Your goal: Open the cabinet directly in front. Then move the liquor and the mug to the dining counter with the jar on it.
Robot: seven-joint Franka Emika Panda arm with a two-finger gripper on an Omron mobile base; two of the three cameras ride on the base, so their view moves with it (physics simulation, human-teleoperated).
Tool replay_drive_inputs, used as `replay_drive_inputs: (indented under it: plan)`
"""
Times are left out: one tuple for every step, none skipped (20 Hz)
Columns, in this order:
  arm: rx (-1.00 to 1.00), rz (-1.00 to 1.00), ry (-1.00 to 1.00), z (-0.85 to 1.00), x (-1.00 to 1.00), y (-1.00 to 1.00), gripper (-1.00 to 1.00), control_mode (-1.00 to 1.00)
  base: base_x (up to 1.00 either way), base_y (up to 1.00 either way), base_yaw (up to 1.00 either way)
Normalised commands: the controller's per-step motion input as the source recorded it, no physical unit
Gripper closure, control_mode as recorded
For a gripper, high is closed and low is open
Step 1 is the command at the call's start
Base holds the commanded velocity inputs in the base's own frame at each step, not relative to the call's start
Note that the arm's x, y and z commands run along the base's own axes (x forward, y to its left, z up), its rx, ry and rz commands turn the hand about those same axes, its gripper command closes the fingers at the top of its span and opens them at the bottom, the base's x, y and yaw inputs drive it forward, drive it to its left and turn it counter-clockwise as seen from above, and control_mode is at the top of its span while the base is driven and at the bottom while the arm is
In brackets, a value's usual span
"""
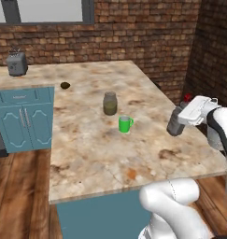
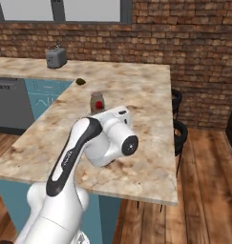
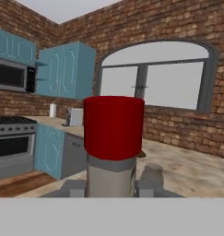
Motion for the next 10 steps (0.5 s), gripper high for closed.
replay_drive_inputs:
  plan:
    - [0.00,0.00,0.04,-0.08,0.60,0.00,1.00,-1.00,0.00,0.00,0.00]
    - [0.00,0.00,0.06,-0.06,0.68,0.00,1.00,-1.00,0.00,0.00,0.00]
    - [0.00,0.00,0.07,-0.08,0.72,0.00,1.00,-1.00,0.00,0.00,0.00]
    - [0.00,0.00,0.09,-0.09,0.74,0.00,1.00,-1.00,0.00,0.00,0.00]
    - [0.00,0.00,0.08,-0.11,0.71,0.00,1.00,-1.00,0.00,0.00,0.00]
    - [0.00,0.00,0.08,-0.11,0.67,0.00,1.00,-1.00,0.00,0.00,0.00]
    - [0.00,-0.01,0.09,-0.15,0.68,0.00,1.00,-1.00,0.00,0.00,0.00]
    - [0.00,-0.01,0.09,-0.15,0.68,0.00,1.00,-1.00,0.00,0.00,0.00]
    - [0.00,-0.01,0.09,-0.16,0.69,0.00,1.00,-1.00,0.00,0.00,0.00]
    - [0.00,-0.01,0.10,-0.17,0.67,0.00,1.00,-1.00,0.00,0.00,0.00]
